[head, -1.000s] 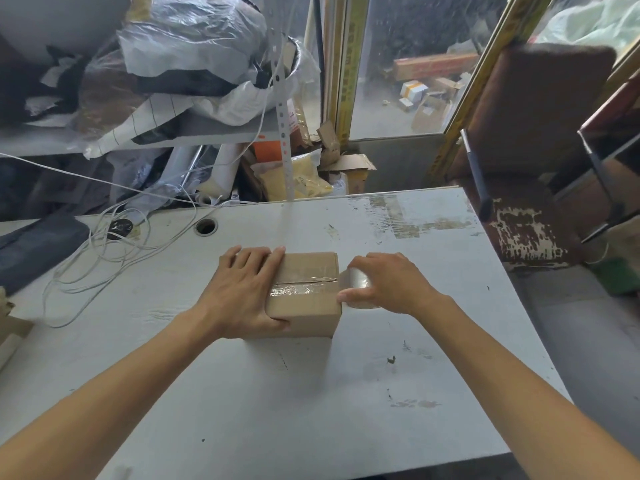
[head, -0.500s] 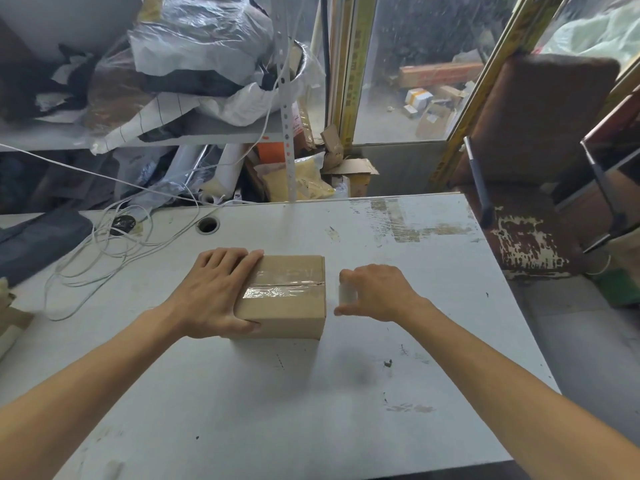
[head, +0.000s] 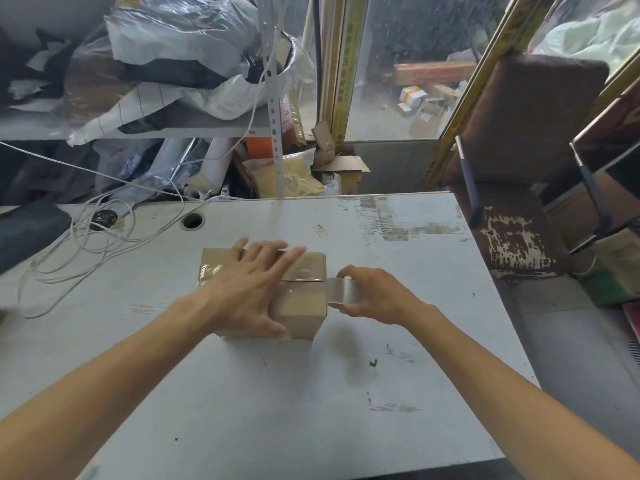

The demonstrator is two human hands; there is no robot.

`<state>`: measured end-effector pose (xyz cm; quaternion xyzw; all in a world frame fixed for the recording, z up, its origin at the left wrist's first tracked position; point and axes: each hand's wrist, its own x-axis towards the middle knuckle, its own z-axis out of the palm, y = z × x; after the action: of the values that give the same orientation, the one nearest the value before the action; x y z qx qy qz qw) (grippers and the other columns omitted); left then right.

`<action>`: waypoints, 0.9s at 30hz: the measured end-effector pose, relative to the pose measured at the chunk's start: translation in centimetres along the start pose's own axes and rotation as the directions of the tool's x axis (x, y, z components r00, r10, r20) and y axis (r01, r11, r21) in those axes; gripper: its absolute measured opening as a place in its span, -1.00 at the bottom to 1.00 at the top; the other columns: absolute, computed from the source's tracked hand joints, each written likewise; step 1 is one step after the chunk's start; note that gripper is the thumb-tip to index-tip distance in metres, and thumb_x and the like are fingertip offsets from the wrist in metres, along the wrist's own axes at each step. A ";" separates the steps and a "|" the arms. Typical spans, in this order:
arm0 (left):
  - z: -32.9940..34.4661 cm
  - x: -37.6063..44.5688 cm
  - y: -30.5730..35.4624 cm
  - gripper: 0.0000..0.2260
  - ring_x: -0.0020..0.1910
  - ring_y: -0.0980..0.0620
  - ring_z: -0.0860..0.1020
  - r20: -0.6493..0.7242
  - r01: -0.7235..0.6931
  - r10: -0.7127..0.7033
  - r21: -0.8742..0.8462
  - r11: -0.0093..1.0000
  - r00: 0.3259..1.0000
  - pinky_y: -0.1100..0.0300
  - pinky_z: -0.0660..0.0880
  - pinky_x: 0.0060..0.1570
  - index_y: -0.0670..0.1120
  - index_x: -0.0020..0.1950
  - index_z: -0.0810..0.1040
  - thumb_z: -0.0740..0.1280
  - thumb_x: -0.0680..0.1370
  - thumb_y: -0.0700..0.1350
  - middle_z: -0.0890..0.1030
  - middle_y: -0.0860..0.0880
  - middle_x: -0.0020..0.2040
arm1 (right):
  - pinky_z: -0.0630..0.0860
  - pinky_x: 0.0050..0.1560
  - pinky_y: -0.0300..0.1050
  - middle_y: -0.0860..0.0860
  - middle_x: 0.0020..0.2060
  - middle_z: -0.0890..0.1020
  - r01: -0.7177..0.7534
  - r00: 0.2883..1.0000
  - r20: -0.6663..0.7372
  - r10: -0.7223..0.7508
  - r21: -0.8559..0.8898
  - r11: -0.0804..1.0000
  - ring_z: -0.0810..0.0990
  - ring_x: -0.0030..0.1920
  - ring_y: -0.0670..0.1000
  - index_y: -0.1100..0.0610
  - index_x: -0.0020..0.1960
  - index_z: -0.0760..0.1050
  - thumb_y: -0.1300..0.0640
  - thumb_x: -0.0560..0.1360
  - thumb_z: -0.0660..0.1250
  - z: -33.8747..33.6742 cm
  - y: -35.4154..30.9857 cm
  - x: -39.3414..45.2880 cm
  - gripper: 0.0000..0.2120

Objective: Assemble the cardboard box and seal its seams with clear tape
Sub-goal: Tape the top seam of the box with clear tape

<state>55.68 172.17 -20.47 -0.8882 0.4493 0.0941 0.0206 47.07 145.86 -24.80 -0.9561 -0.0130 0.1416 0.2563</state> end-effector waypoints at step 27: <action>1.3 -0.6 -2.3 -0.03 0.33 -0.01 0.25 -0.137 0.016 -0.033 -0.125 0.992 0.990 0.09 0.10 0.32 0.28 0.56 0.13 0.39 0.19 0.39 0.34 -0.01 0.39 | 0.44 0.25 -0.10 -0.15 0.28 0.51 0.025 0.999 -0.033 -0.018 0.235 0.972 0.46 0.23 -0.11 -0.05 0.39 0.39 -0.26 0.37 0.48 1.3 0.4 0.9 -0.32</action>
<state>56.94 174.21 -21.78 -0.8977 0.4318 0.0593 -0.0644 47.53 146.21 -26.28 -0.9208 -0.0026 0.1247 0.3694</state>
